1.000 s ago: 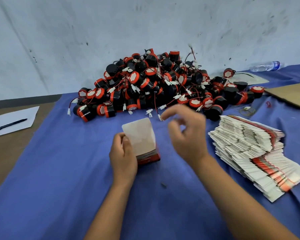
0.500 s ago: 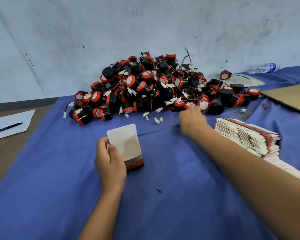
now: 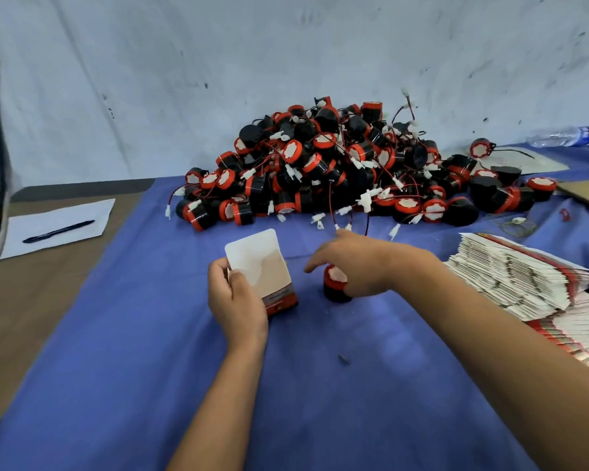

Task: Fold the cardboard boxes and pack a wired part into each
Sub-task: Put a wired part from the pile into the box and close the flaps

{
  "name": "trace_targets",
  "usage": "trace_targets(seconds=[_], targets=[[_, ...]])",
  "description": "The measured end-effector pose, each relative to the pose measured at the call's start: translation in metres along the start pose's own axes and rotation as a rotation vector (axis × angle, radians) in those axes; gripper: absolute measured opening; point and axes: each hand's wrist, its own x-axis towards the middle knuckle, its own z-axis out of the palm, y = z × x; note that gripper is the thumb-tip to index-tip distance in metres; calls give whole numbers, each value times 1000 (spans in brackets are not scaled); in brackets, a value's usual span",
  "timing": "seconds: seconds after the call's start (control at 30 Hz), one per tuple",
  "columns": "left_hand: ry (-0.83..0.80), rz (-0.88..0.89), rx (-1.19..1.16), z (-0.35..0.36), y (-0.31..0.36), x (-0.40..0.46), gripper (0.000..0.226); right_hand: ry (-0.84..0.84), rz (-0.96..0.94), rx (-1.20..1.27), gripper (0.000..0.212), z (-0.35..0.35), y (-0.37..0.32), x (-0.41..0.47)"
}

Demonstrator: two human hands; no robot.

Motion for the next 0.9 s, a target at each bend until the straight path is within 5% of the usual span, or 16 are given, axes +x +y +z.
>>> trace_targets(seconds=[0.1,0.27,0.43,0.53,0.7,0.9], targets=[[-30,9,-28,0,1,-2,16,8,25,29,66,7,17,0],[-147,-35,-61,1,6,-6,15,263,40,193,50,20,29,-6],[-247,-83,-120,0,8,-6,14,744,-165,829,42,8,-16,-21],[-359,-51,-167,1,11,-14,26,696,-288,772,49,1,-61,-18],[-378,-195,-216,-1,12,-9,29,564,-80,563,49,3,-74,-4],[-386,-177,-186,1,9,-6,26,347,73,198,20,6,-70,-2]])
